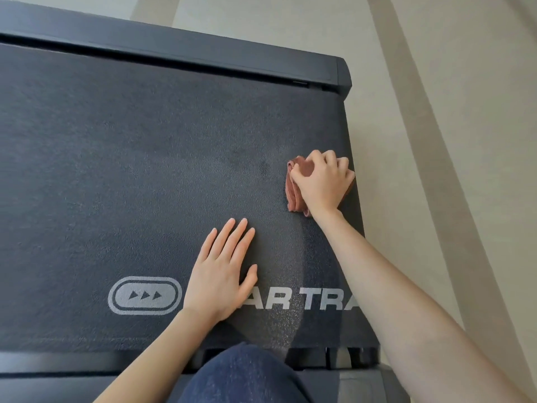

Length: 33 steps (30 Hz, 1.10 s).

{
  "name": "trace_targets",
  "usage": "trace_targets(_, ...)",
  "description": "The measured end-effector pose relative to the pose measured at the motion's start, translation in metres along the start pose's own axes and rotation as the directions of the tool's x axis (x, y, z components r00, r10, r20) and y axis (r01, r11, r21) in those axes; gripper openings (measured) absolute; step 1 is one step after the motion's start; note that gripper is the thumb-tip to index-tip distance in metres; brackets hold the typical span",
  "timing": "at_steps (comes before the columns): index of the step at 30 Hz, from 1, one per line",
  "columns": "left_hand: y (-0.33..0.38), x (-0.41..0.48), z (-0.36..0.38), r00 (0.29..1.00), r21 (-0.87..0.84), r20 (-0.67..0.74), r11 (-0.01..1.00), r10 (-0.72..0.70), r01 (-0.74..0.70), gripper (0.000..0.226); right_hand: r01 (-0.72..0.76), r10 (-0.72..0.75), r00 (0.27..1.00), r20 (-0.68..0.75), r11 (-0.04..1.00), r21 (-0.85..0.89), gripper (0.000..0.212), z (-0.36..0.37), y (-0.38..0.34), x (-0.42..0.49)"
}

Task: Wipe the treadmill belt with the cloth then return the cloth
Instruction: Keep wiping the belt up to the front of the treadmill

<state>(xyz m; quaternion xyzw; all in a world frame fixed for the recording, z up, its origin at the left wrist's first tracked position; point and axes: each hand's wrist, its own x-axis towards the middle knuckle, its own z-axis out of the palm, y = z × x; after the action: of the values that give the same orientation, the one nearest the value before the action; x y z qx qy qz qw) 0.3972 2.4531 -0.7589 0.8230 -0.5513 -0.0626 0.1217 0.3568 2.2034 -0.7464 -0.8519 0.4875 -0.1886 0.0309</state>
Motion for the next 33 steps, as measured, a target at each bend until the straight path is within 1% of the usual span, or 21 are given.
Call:
trace_targets(2, 0.0, 0.0, 0.0, 1.0, -0.007, 0.011, 1.0, -0.003, 0.003, 0.062, 0.007, -0.006, 0.999, -0.036, 0.999, 0.038, 0.027, -0.012, 0.005, -0.027)
trace_targets(3, 0.0, 0.0, 0.0, 1.0, -0.009, 0.012, 1.0, -0.008, 0.008, 0.061, 0.035, -0.032, 0.998, -0.049, 0.998, 0.06, 0.027, -0.02, 0.01, -0.047)
trace_targets(6, 0.0, 0.0, -0.001, 1.0, -0.018, 0.015, 1.0, -0.014, 0.015, 0.061, 0.157, -0.158, 0.987, -0.003, 0.981, 0.115, 0.025, -0.048, 0.029, -0.125)
trace_targets(8, 0.0, 0.0, -0.002, 1.0, -0.025, 0.011, 1.0, -0.011, 0.011, 0.061, 0.264, -0.269, 0.963, 0.023, 0.956, 0.13, 0.022, -0.061, 0.039, -0.164)
trace_targets(10, 0.0, -0.001, -0.001, 1.0, -0.025, -0.002, 1.0, -0.01, 0.01, 0.061, 0.363, -0.367, 0.93, 0.002, 0.919, 0.155, 0.023, -0.06, 0.043, -0.163)
trace_targets(12, -0.001, 0.0, 0.001, 1.0, -0.025, -0.01, 1.0, -0.009, 0.009, 0.061, 0.409, -0.408, 0.912, -0.045, 0.893, 0.188, 0.022, -0.049, 0.036, -0.131)
trace_targets(14, -0.001, 0.0, 0.002, 1.0, -0.025, -0.019, 1.0, -0.006, 0.006, 0.061, 0.389, -0.38, 0.921, -0.083, 0.901, 0.193, 0.021, -0.032, 0.021, -0.092)
trace_targets(17, -0.001, 0.0, 0.003, 0.999, -0.024, -0.034, 1.0, 0.008, -0.009, 0.061, 0.249, -0.242, 0.967, -0.074, 0.962, 0.111, 0.028, -0.008, -0.002, -0.023)
trace_targets(18, -0.002, 0.0, 0.004, 0.999, -0.027, -0.038, 1.0, 0.009, -0.01, 0.061, 0.215, -0.214, 0.977, -0.013, 0.974, 0.069, 0.033, -0.002, -0.01, 0.0)
trace_targets(19, -0.002, -0.001, 0.004, 0.999, -0.029, -0.042, 1.0, 0.005, -0.007, 0.061, 0.199, -0.201, 0.976, 0.08, 0.979, 0.033, 0.039, 0.003, -0.019, 0.022)
trace_targets(20, -0.002, 0.0, 0.005, 0.999, -0.027, -0.046, 1.0, 0.0, -0.001, 0.061, 0.196, -0.196, 0.965, 0.174, 0.98, 0.016, 0.044, 0.008, -0.026, 0.04)
trace_targets(21, -0.001, 0.0, 0.005, 0.999, -0.018, -0.042, 1.0, -0.005, 0.004, 0.061, 0.196, -0.192, 0.952, 0.237, 0.981, 0.008, 0.049, 0.011, -0.032, 0.051)
trace_targets(23, -0.001, 0.0, 0.004, 1.0, 0.0, -0.023, 1.0, -0.016, 0.016, 0.061, 0.192, -0.179, 0.944, 0.277, 0.981, -0.018, 0.055, 0.012, -0.039, 0.055)
trace_targets(25, -0.002, 0.0, 0.001, 1.0, 0.005, -0.014, 1.0, -0.02, 0.02, 0.06, 0.179, -0.172, 0.954, 0.245, 0.984, -0.009, 0.055, 0.005, -0.038, 0.037)
trace_targets(28, -0.001, 0.002, -0.002, 1.0, -0.022, -0.012, 1.0, -0.013, 0.012, 0.058, 0.304, -0.312, 0.933, 0.181, 0.95, 0.073, 0.046, -0.01, -0.025, -0.011)
trace_targets(30, -0.008, -0.002, -0.004, 0.999, -0.014, -0.02, 0.999, -0.036, 0.036, 0.059, 0.404, -0.424, 0.898, 0.119, 0.901, 0.16, 0.041, -0.023, -0.017, -0.055)
trace_targets(33, -0.044, -0.014, -0.013, 0.993, 0.027, -0.048, 0.994, -0.106, 0.108, 0.062, 0.507, -0.538, 0.84, 0.069, 0.824, 0.253, 0.034, -0.044, -0.007, -0.125)
